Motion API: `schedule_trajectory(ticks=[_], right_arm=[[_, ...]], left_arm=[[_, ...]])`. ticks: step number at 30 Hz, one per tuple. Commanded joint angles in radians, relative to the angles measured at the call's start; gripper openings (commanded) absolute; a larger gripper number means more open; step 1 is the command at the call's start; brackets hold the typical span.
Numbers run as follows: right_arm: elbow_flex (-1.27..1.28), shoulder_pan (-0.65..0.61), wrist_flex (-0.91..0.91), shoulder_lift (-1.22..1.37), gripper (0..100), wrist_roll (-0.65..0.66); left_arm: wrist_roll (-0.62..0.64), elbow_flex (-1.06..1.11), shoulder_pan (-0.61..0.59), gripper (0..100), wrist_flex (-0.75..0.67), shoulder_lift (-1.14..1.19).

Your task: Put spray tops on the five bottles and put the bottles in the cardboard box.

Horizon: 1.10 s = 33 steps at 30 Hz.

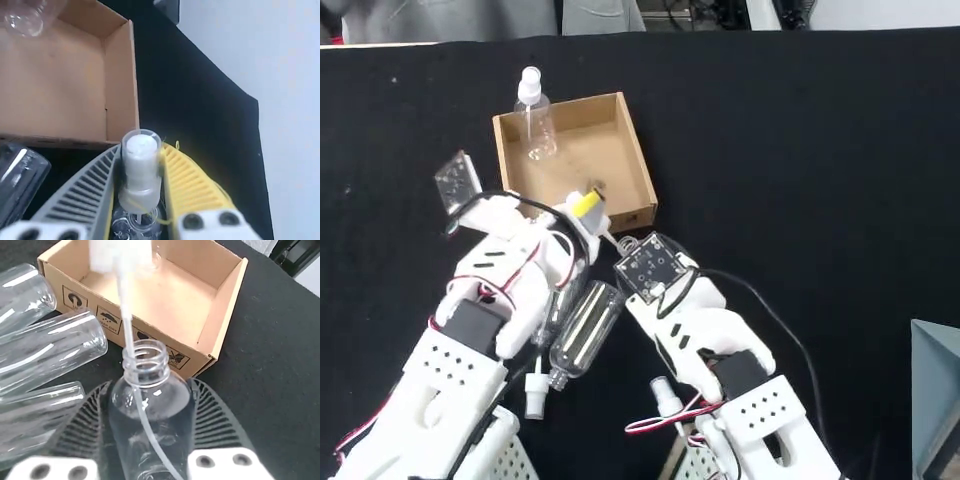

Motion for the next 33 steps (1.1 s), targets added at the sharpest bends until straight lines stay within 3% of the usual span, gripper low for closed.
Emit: schedule_trajectory(ticks=[1,10,17,30,33], right_arm=[[-0.012,-0.011,-0.029,-0.036,7.5,-0.011],[-0.01,-0.012,-0.029,-0.036,7.6,-0.011],[-0.007,-0.015,-0.029,-0.036,7.7,-0.011],[-0.007,-0.015,-0.029,-0.036,7.8,-0.011],[-0.005,-0.015,-0.029,-0.036,7.8,-0.011]], left_arm=[[0.0,-0.021,0.025,3,-0.02,-0.008],[-0.003,-0.021,0.025,3,-0.017,-0.008],[-0.115,-0.021,0.03,3,-0.017,-0.008],[-0.118,-0.021,0.03,3,-0.012,-0.008],[-0.118,-0.021,0.03,7,-0.012,-0.008]])
